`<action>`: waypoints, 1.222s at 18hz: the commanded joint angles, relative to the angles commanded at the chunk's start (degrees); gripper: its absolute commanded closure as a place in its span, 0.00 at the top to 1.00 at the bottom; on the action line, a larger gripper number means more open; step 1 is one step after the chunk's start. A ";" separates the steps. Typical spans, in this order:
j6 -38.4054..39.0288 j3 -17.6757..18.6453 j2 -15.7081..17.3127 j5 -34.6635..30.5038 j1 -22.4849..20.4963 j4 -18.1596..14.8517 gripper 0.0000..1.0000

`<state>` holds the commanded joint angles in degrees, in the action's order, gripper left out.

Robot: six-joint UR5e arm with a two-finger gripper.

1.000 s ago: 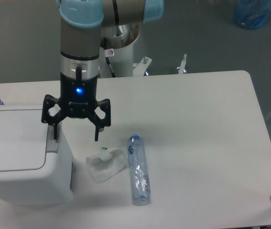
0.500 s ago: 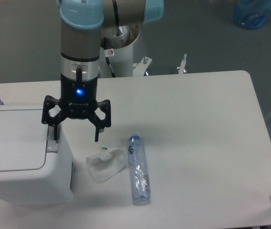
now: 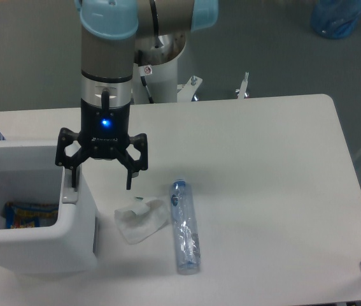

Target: Open the trash can

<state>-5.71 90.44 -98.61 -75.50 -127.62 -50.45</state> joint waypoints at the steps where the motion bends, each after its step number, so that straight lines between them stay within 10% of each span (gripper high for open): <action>1: -0.09 -0.79 0.00 0.00 0.00 0.00 1.00; 22: -31.98 -2.73 2.02 -15.73 -15.99 -1.32 1.00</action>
<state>-37.69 87.71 -96.60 -91.23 -143.61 -51.77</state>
